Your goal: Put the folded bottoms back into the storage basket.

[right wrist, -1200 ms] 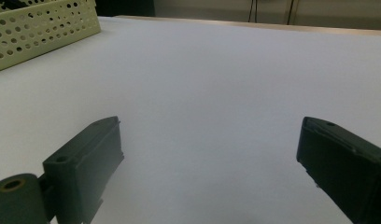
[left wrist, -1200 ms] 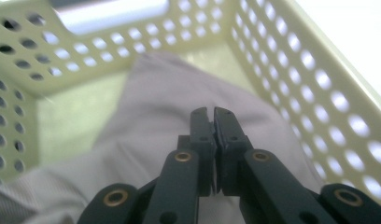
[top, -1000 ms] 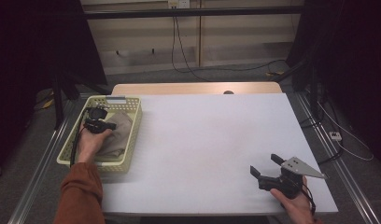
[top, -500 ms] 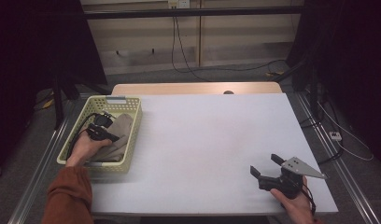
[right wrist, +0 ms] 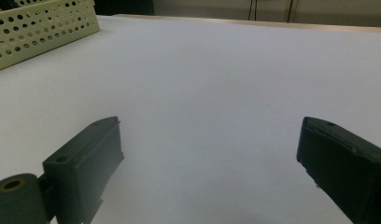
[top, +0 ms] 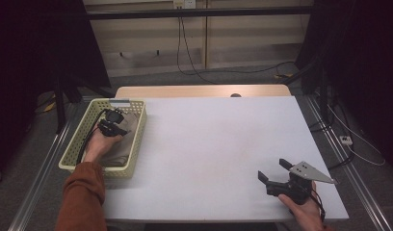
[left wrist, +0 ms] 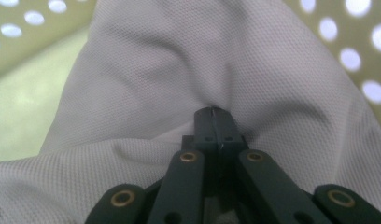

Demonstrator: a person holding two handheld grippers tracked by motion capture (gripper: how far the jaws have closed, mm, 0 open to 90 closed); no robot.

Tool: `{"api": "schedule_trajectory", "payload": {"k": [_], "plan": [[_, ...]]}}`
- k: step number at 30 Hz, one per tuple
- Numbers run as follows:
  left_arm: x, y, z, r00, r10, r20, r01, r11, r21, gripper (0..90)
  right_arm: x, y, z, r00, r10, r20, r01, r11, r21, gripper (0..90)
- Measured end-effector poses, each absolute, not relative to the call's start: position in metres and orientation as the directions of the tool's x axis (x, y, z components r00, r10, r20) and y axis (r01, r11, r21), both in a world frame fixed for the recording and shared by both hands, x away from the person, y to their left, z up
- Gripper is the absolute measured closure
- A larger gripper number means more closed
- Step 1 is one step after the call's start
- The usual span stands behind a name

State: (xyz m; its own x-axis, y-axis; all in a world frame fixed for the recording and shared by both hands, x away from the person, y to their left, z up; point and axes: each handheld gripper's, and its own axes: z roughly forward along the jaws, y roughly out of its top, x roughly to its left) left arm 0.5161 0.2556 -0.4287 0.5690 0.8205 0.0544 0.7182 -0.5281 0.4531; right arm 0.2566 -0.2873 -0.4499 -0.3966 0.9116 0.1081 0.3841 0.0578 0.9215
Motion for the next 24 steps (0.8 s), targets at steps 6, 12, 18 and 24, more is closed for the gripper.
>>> {"api": "schedule_trajectory", "payload": {"k": [6,12,18,24], "plan": [[0.516,0.275,-0.422,0.517,0.856,-0.010,0.731,-0.436,0.525,90.0,0.257,-0.287,-0.450,-0.396,0.912,0.109,0.385,0.057,0.921,6.3],[0.515,0.301,-0.421,0.396,0.918,0.006,0.775,-0.338,0.535,90.0,0.257,-0.287,-0.450,-0.396,0.912,0.108,0.386,0.059,0.920,6.4],[0.504,0.297,-0.424,0.464,0.885,0.030,0.805,-0.435,0.403,90.0,0.257,-0.288,-0.450,-0.395,0.912,0.110,0.386,0.056,0.921,6.4],[0.505,0.304,-0.426,0.419,0.907,0.051,0.818,-0.401,0.412,90.0,0.256,-0.286,-0.450,-0.398,0.911,0.106,0.386,0.061,0.921,6.4]]}}
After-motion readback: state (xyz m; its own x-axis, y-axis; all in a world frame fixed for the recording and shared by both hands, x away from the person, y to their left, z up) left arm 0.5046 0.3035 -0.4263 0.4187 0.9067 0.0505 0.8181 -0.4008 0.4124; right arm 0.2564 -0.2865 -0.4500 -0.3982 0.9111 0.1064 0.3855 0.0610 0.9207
